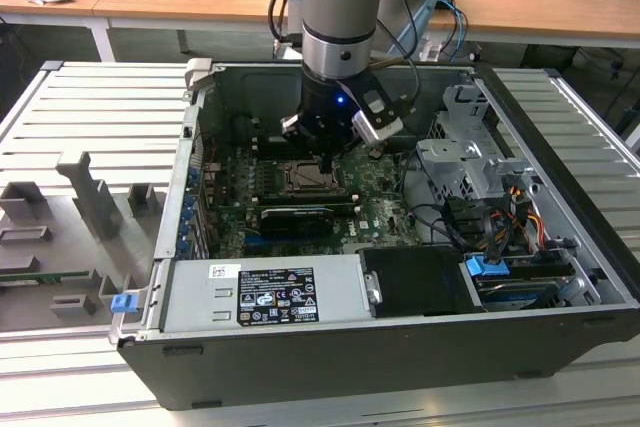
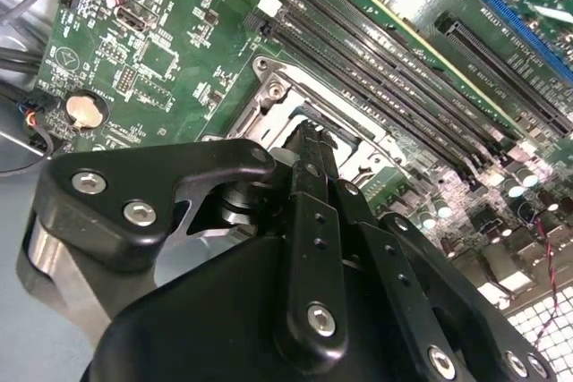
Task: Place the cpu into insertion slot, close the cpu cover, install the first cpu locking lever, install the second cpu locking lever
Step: 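Install the second cpu locking lever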
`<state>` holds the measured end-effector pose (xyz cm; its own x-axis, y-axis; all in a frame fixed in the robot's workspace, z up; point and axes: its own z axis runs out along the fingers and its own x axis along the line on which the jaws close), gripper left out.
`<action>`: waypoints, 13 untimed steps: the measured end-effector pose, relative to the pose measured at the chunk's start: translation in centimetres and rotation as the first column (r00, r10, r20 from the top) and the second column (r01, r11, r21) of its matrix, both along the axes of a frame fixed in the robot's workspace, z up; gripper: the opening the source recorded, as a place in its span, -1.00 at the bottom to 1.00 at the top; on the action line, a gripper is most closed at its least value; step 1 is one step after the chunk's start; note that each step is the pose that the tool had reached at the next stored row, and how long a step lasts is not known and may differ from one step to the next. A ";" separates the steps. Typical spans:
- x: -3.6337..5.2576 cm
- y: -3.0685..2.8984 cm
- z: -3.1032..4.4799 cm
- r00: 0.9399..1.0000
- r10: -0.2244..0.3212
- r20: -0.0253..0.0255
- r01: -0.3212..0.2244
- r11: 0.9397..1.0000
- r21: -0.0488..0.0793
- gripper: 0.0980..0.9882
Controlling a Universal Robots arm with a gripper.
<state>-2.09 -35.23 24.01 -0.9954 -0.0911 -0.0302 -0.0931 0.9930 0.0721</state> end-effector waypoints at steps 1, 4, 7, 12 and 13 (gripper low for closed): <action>-0.01 -0.03 0.13 1.000 0.000 0.000 0.000 1.000 0.000 -0.98; 0.01 -0.12 0.40 1.000 0.000 0.000 0.000 1.000 0.000 -0.98; 0.00 -0.36 0.41 1.000 0.000 0.000 0.000 1.000 0.000 -0.98; 0.00 -0.84 0.41 1.000 0.000 0.000 0.000 1.000 0.000 -0.98; 0.00 -0.94 0.41 1.000 0.000 0.000 0.000 1.000 0.000 -0.98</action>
<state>-2.09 -36.16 24.43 -0.9954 -0.0910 -0.0301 -0.0930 0.9931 0.0721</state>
